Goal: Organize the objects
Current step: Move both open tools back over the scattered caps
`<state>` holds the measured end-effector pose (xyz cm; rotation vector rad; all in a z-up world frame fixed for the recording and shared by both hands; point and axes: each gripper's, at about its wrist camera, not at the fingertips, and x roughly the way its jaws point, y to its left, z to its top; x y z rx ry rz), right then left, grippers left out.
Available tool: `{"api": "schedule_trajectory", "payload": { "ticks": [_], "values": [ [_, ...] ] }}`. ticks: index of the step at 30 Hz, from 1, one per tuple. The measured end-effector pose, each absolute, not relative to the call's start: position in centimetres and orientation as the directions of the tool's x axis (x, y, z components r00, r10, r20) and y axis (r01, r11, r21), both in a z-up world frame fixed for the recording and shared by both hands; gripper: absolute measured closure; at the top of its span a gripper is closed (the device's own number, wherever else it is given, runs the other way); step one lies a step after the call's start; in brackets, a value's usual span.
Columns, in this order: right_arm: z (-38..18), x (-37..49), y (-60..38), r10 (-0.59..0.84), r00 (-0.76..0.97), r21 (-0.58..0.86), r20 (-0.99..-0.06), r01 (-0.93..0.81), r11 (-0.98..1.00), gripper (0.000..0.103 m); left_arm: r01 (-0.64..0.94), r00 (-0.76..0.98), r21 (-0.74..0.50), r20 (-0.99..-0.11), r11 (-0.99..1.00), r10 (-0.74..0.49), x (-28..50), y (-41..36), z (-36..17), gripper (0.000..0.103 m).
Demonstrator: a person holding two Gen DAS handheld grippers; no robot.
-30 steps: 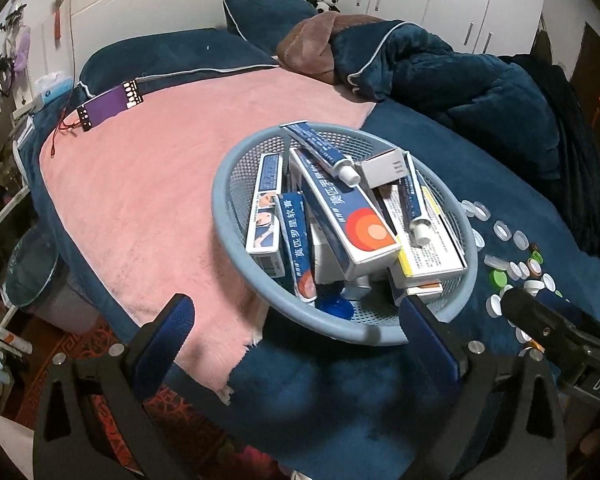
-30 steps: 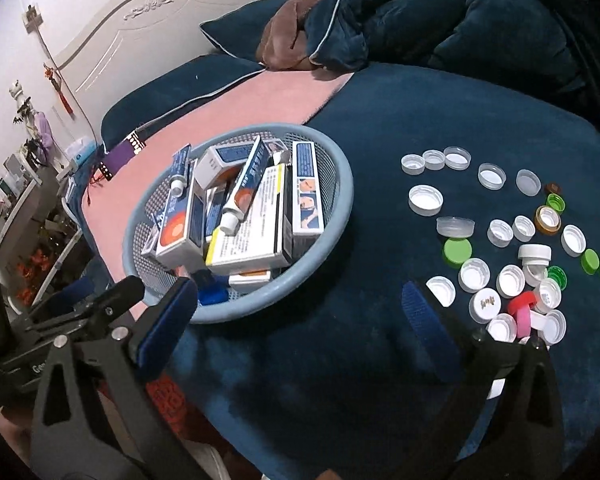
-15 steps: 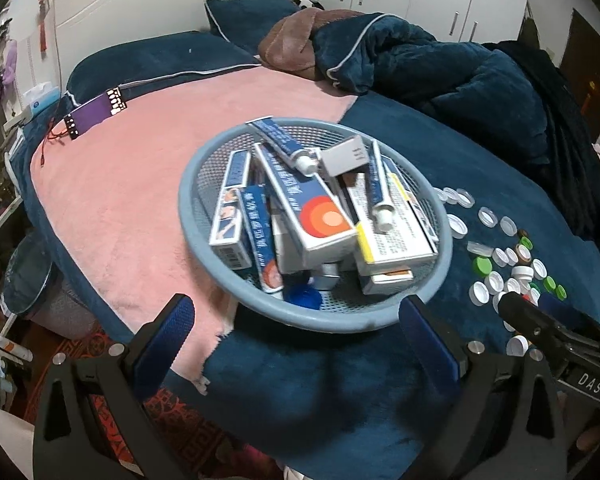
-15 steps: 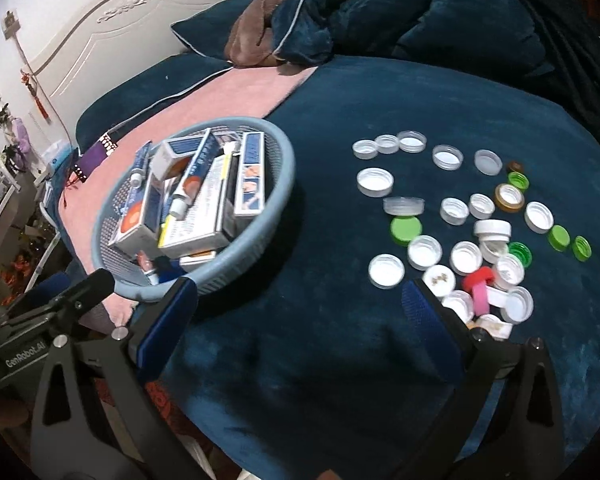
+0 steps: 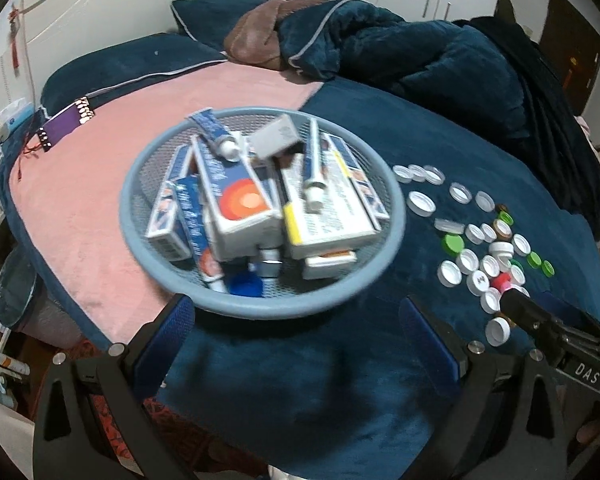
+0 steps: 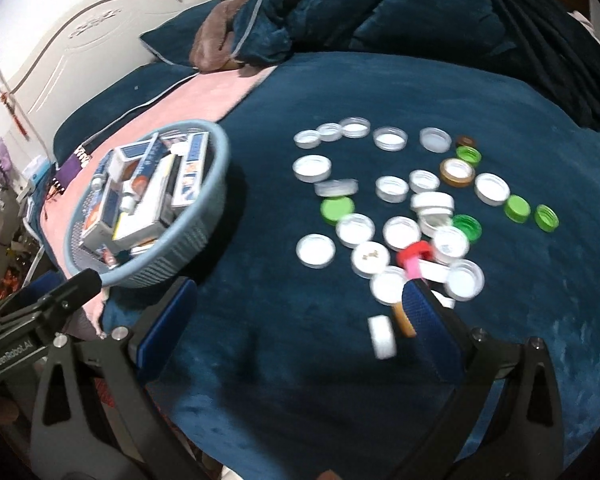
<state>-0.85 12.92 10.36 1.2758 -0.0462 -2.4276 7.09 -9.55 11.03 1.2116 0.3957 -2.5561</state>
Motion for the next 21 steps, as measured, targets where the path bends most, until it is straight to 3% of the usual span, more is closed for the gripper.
{"api": "schedule_trajectory", "payload": {
  "ticks": [21],
  "values": [
    [7.4,-1.7,24.1,-0.219,-0.521,0.215,-0.825,0.069,-0.974,0.0,0.156,-0.575,-0.153,-0.818,-0.976,0.036,3.1,-0.4,8.5,0.001]
  ]
}}
